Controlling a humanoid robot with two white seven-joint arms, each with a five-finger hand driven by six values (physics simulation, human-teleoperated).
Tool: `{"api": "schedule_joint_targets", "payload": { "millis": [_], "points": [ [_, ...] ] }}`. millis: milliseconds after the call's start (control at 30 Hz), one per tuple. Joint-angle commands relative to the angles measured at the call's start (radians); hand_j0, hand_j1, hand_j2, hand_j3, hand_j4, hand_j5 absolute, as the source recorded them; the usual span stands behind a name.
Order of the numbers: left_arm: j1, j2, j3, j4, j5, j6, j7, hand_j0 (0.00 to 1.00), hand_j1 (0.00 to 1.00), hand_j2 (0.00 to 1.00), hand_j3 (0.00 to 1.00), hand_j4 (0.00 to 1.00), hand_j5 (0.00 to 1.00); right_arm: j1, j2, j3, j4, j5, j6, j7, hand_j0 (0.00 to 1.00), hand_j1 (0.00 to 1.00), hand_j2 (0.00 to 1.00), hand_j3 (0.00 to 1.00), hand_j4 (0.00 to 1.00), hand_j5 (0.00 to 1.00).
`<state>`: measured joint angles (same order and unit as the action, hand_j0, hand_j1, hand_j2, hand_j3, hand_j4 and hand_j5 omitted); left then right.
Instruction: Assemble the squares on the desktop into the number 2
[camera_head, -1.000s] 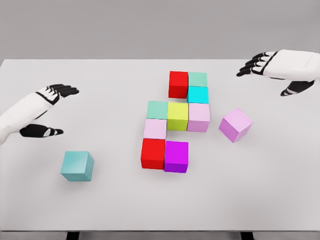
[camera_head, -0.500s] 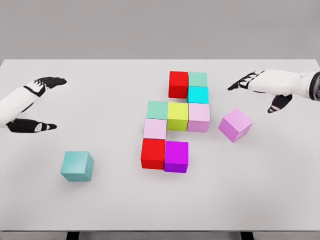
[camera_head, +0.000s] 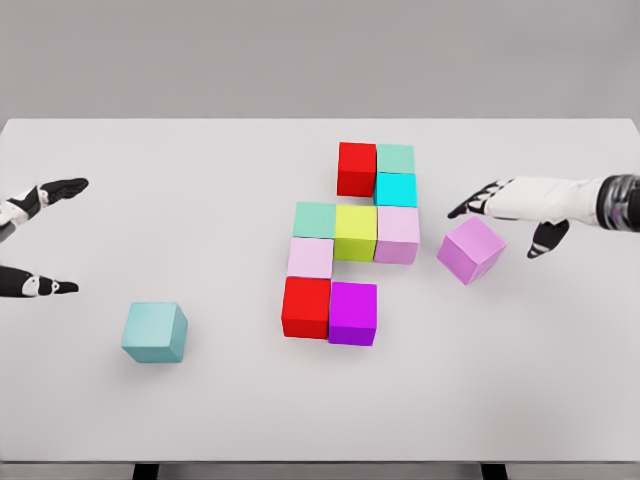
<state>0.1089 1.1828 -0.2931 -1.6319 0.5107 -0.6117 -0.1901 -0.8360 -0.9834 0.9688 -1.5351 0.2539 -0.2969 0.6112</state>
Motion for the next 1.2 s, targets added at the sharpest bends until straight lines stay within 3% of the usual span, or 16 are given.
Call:
{"api": "schedule_joint_targets", "payload": {
  "millis": [0, 100, 300, 567, 600, 700, 800, 1167],
  "points": [
    [0.003, 0.064, -0.072, -0.028, 0.067, 0.001, 0.001, 1.0, 1.0, 1.0, 1.0, 1.0, 1.0, 0.0, 0.0, 0.01, 0.0, -0.002, 0.002, 0.0, 1.0, 1.0, 1.0, 1.0, 1.0, 1.0],
    [0.025, 0.089, -0.139, -0.049, 0.112, 0.001, 0.001, 1.0, 1.0, 1.0, 1.0, 1.0, 1.0, 0.002, 0.0, 0.01, 0.0, -0.002, 0.002, 0.0, 1.0, 1.0, 1.0, 1.0, 1.0, 1.0],
    [0.098, 0.089, -0.155, -0.054, 0.115, 0.001, 0.003, 1.0, 1.0, 1.0, 1.0, 1.0, 1.0, 0.002, 0.003, 0.022, -0.007, -0.004, 0.002, 0.0, 1.0, 1.0, 1.0, 1.0, 1.0, 1.0],
    [0.114, 0.069, -0.187, -0.057, 0.144, 0.001, 0.006, 1.0, 1.0, 1.0, 1.0, 1.0, 1.0, 0.003, 0.037, 0.024, -0.008, -0.005, 0.002, 0.0, 0.98, 0.98, 0.98, 0.98, 0.98, 0.98],
    [0.115, 0.06, -0.189, -0.057, 0.144, 0.001, 0.006, 1.0, 1.0, 1.0, 1.0, 1.0, 1.0, 0.003, 0.035, 0.024, -0.008, -0.005, 0.002, 0.0, 0.96, 0.96, 0.96, 0.96, 0.96, 0.96],
    [0.114, 0.021, -0.19, -0.057, 0.127, 0.001, 0.005, 1.0, 1.0, 1.0, 1.0, 1.0, 1.0, 0.005, 0.035, 0.022, -0.01, -0.018, 0.002, 0.0, 0.77, 0.77, 0.77, 0.77, 0.77, 0.77],
    [0.1, -0.029, -0.182, -0.055, 0.081, 0.001, 0.001, 1.0, 1.0, 1.0, 1.0, 1.0, 1.0, 0.005, 0.034, 0.024, -0.01, -0.018, 0.002, 0.0, 0.67, 0.67, 0.67, 0.67, 0.67, 0.67],
    [0.094, -0.097, -0.17, -0.054, -0.015, 0.001, 0.003, 1.0, 1.0, 1.0, 1.0, 1.0, 1.0, 0.003, 0.025, -0.015, -0.013, -0.018, -0.013, 0.0, 0.61, 0.61, 0.61, 0.61, 0.61, 0.61]
  ]
}}
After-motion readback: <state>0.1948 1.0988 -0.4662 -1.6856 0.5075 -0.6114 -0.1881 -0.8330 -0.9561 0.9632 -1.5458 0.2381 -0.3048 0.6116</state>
